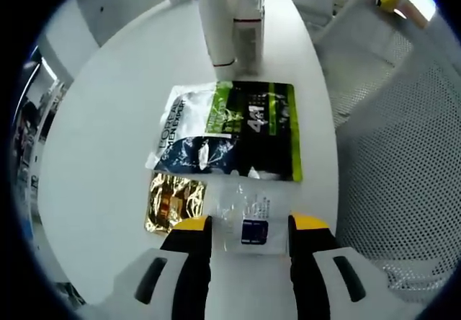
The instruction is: Arrange the skincare products in the storage area until every visible bottle or jar stands upright without overlapping.
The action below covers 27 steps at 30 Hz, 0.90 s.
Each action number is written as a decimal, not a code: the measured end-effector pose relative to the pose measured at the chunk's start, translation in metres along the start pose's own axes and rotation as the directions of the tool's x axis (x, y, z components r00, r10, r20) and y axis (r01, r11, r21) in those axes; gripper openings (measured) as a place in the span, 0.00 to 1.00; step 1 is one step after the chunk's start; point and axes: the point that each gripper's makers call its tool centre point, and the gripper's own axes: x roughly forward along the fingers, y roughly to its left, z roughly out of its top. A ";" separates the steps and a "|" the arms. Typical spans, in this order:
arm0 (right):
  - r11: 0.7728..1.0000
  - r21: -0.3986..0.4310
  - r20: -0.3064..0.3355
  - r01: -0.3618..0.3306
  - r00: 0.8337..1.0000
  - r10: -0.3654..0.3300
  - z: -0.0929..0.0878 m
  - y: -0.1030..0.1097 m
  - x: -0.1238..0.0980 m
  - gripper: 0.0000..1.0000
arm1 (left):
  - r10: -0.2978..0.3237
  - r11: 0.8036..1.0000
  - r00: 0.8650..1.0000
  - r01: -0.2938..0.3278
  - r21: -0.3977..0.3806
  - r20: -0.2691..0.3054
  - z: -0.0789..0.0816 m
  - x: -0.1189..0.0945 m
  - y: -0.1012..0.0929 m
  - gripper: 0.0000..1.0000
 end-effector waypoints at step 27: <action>0.999 -0.005 -0.007 -0.039 0.999 0.039 -0.001 0.006 0.001 0.99 | 0.223 0.966 0.960 -0.193 -0.172 0.172 0.019 -0.061 0.002 0.53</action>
